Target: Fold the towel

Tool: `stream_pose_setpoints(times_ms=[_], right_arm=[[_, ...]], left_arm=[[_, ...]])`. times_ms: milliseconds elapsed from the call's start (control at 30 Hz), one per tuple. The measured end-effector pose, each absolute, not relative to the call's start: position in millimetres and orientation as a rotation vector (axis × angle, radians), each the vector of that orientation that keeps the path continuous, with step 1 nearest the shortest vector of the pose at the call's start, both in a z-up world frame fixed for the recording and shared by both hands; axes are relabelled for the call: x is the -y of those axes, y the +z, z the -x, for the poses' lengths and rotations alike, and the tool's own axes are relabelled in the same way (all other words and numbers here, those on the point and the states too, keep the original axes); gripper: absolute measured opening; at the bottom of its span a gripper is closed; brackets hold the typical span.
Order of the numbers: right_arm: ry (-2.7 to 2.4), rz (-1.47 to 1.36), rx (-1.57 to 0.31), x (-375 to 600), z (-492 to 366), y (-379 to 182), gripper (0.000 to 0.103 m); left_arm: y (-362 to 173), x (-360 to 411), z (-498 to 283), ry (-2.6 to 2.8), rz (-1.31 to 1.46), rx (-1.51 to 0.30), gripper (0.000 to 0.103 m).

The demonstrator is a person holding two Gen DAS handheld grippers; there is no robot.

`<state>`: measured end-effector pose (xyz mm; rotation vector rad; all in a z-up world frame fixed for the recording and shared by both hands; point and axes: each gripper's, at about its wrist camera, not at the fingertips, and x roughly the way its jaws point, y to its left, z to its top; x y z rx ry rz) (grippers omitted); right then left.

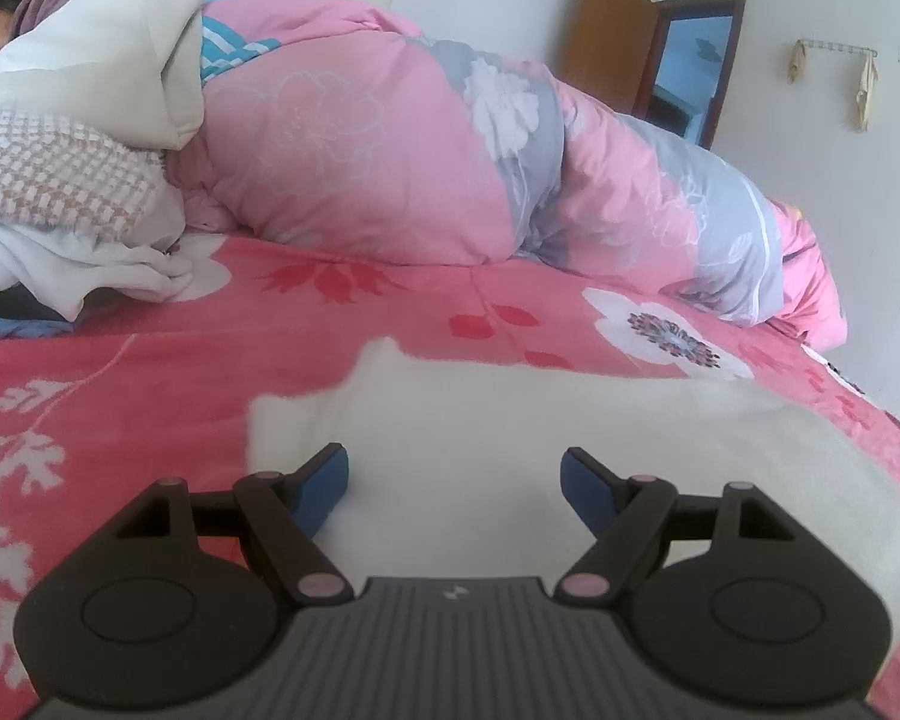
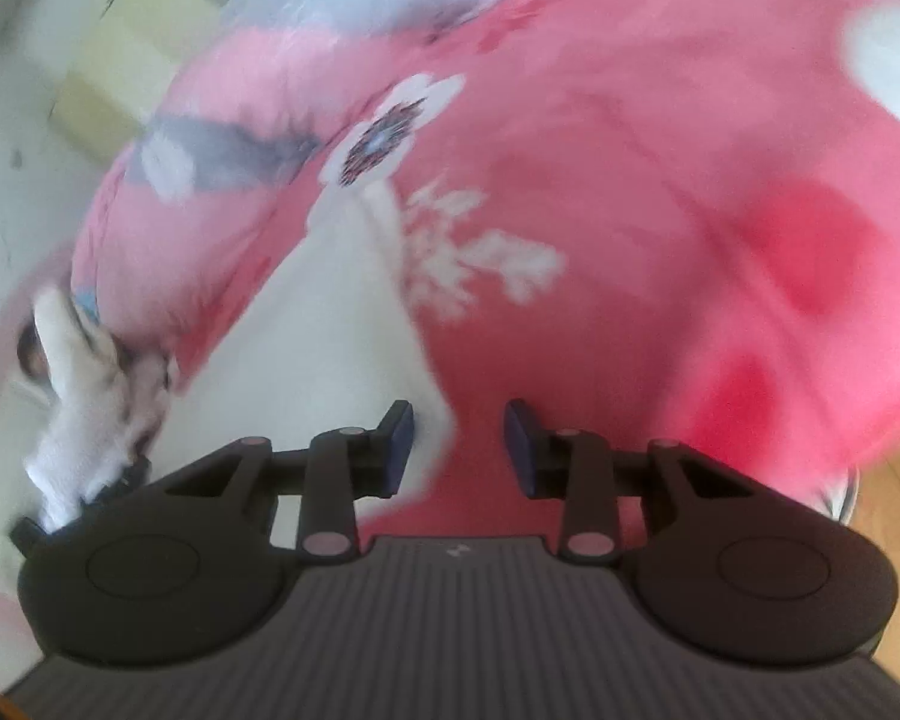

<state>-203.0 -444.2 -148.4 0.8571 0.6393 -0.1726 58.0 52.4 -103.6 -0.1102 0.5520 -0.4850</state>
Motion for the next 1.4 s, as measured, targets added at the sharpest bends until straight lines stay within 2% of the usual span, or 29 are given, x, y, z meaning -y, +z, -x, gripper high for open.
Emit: stream_pose_setpoints(times_ms=[67,133,300,500,600,767,867,933,1000,1200,1400], right_arm=[[-0.195,-0.833,-0.607,440.7,216.6,-136.6,0.032],[-0.165,-0.811,-0.568,434.5,218.0,-122.4,0.032],[0.000,-0.661,-0.547,392.2,173.2,-93.7,0.032],[0.109,-0.453,-0.627,326.7,112.8,-113.5,0.032],[0.114,-0.321,-0.659,304.1,118.9,-119.9,0.032],[0.151,-0.249,-0.692,303.9,149.2,-117.9,0.032],[0.152,-0.261,-0.677,305.9,148.4,-105.2,0.034],[0.153,-0.253,-0.645,302.4,141.1,-96.9,0.045],[0.153,-0.232,-0.611,295.5,126.6,-90.2,0.051],[0.098,-0.113,-0.583,262.3,64.8,-90.0,0.063],[0.032,-0.018,-0.560,227.4,25.3,-101.5,0.080]], left_arm=[[-98.2,-51.7,-54.4,-0.471,0.104,-0.554,0.079],[-88.8,-52.2,-39.2,-0.444,0.106,-0.527,0.084],[-72.0,-47.7,15.7,-0.442,0.044,-0.453,0.087],[-97.0,-28.2,60.3,-0.427,-0.155,-0.514,0.087],[-104.4,-29.0,81.2,-0.396,-0.227,-0.503,0.087],[-92.9,-59.9,93.7,-0.363,-0.085,-0.531,0.087],[-83.0,-74.6,83.6,-0.341,0.010,-0.541,0.092],[-77.4,-80.2,73.1,-0.322,0.061,-0.556,0.092],[-74.9,-79.8,59.0,-0.302,0.087,-0.598,0.094],[-84.5,-74.6,18.6,-0.258,0.172,-0.761,0.094],[-85.6,-67.0,5.9,-0.233,0.169,-0.771,0.094]])
